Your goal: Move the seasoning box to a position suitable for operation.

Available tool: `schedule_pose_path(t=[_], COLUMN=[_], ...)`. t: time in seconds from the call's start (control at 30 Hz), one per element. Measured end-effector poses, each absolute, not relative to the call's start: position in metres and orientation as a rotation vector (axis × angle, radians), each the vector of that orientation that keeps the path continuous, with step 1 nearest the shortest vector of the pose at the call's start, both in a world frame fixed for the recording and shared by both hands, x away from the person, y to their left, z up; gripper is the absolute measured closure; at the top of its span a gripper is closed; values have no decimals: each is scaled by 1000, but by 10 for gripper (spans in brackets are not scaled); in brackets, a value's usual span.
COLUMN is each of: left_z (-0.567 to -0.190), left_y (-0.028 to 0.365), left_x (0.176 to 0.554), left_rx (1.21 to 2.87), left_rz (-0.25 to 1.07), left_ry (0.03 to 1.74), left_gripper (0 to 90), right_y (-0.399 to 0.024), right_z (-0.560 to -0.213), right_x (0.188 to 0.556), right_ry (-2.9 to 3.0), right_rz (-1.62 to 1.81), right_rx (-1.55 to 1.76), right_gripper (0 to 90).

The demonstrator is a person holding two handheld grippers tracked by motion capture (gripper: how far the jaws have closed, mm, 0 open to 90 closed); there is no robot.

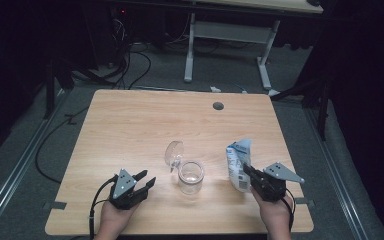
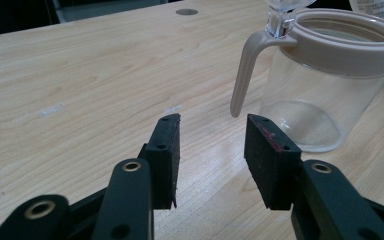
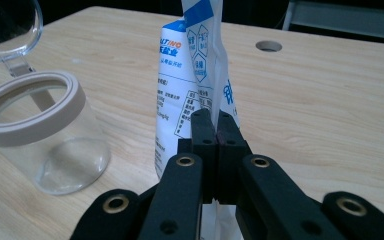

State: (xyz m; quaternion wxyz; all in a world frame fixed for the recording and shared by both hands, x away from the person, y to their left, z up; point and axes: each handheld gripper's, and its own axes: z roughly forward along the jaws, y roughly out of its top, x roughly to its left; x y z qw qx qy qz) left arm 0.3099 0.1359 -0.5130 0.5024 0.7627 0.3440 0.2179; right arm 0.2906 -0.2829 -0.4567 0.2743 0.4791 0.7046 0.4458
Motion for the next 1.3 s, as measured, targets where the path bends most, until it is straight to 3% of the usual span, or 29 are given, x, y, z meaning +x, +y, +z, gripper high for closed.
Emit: schedule_pose_path(t=[0.6,1.3], left_z=[-519,-519], left_y=[133,138], left_x=[305,303], left_rx=[1819,1797], left_rz=[447,447], left_ry=[819,829], left_gripper=[558,548], right_y=[-281,-273], right_z=[-430,-413], right_x=[296,319], right_ry=[2036,2281], right_rz=[1029,817], right_rx=[1296,1322], right_gripper=[899,898])
